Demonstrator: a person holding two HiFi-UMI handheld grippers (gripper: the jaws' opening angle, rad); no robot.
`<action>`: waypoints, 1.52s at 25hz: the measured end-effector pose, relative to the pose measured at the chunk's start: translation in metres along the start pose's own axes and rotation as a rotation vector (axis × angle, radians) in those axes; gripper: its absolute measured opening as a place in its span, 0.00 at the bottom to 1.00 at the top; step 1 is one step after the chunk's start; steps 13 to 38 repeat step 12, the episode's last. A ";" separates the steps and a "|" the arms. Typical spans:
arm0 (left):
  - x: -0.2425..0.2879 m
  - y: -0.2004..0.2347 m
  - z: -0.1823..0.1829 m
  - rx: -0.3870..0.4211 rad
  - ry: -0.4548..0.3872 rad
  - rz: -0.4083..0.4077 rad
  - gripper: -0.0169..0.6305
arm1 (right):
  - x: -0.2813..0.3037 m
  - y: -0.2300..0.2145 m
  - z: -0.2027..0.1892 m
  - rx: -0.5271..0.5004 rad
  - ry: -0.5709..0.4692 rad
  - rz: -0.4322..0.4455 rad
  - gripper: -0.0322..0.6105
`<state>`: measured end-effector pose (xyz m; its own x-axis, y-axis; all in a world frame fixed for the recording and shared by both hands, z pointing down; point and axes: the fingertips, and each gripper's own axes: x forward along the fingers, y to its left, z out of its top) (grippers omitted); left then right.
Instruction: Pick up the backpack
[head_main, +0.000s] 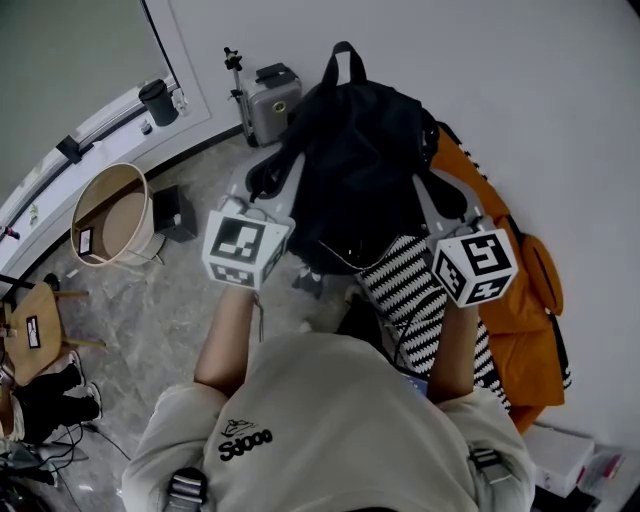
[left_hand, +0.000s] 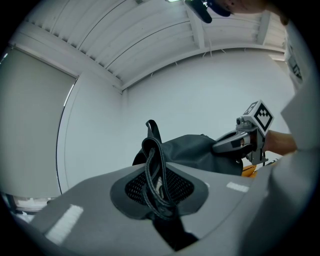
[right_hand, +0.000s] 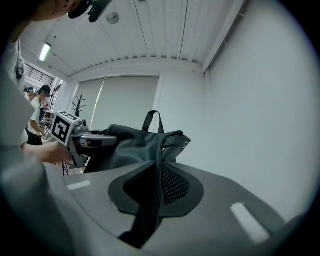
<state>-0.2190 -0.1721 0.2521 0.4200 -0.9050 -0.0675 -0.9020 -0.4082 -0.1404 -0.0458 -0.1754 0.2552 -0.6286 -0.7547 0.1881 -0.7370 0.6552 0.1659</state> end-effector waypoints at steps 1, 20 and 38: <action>0.001 0.000 -0.001 -0.004 0.002 -0.003 0.11 | 0.001 -0.001 0.000 0.002 0.002 0.000 0.10; 0.009 -0.001 -0.011 -0.021 0.022 -0.022 0.12 | 0.005 -0.007 -0.012 0.025 0.023 0.007 0.10; 0.009 -0.001 -0.011 -0.021 0.022 -0.022 0.12 | 0.005 -0.007 -0.012 0.025 0.023 0.007 0.10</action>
